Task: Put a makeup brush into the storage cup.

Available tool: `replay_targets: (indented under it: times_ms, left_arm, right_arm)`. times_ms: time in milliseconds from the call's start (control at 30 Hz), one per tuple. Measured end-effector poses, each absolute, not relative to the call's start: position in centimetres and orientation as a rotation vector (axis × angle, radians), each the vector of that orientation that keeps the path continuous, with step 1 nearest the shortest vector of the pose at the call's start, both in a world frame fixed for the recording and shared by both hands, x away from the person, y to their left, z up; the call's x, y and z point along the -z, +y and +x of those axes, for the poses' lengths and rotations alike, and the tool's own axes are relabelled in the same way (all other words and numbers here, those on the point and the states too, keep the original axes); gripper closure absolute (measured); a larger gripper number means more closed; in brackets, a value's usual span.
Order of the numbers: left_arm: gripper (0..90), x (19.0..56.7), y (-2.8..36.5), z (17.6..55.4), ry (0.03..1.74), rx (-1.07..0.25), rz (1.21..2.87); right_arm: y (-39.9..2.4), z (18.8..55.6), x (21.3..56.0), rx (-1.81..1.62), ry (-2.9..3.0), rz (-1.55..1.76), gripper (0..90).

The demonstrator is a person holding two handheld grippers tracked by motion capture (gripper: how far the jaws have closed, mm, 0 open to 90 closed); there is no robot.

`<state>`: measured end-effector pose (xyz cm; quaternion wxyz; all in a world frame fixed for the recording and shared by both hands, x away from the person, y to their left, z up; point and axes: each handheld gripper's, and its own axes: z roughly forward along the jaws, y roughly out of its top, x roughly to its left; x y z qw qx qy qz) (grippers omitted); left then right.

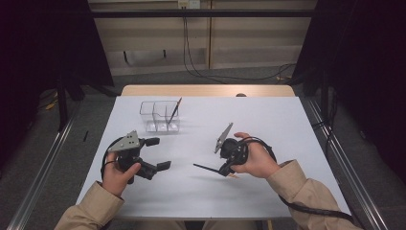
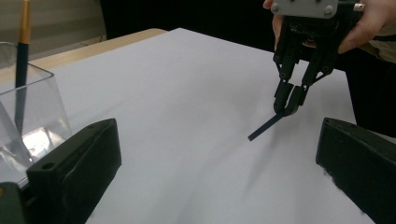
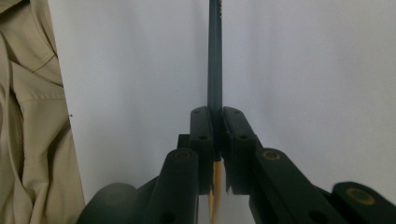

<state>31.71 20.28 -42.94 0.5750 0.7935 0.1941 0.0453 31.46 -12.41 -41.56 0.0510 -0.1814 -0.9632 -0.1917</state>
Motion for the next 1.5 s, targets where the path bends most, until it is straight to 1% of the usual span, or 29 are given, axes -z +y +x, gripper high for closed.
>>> replay_targets:
  times_ms: [300, 533, 600, 733, 933, 1100, 1167, 1400, 1500]
  left_arm:
    - [0.0, 42.9, 19.3, 31.7, 0.419, -0.078, 1.907]
    - [0.0, 42.7, 17.5, 31.7, 0.387, 0.03, 2.036]
    - [0.0, 42.6, 16.9, 31.8, 0.372, 0.041, 2.088]
    - [0.0, 42.5, 16.2, 32.0, 0.355, 0.048, 2.138]
    - [2.4, 41.6, 15.3, 32.2, 0.308, 0.018, 2.219]
    - [5.7, 41.0, 14.4, 32.3, 0.259, -0.008, 2.297]
    - [8.1, 40.8, 14.0, 32.4, 0.244, 0.001, 2.319]
    - [12.2, 40.5, 12.7, 32.5, 0.198, -0.014, 2.426]
    - [14.1, 40.3, 12.2, 32.6, 0.176, 0.001, 2.469]
  right_arm:
    - [-11.9, 31.2, 41.6, 0.562, -2.943, -0.508, 83.9]
    - [-11.7, 31.1, 41.8, 0.554, -2.948, -0.491, 83.9]
    - [-11.6, 31.1, 41.8, 0.553, -2.947, -0.482, 83.9]
    - [-11.4, 31.0, 41.7, 0.555, -2.95, -0.468, 83.9]
    - [-11.3, 30.9, 41.6, 0.553, -2.95, -0.453, 83.9]
    - [-11.2, 30.8, 41.5, 0.548, -2.95, -0.45, 83.9]
    - [-11.1, 30.7, 41.5, 0.552, -2.954, -0.442, 83.9]
    - [-11.0, 30.6, 41.2, 0.555, -2.956, -0.42, 83.9]
    - [-11.0, 30.6, 41.2, 0.548, -2.953, -0.414, 83.9]
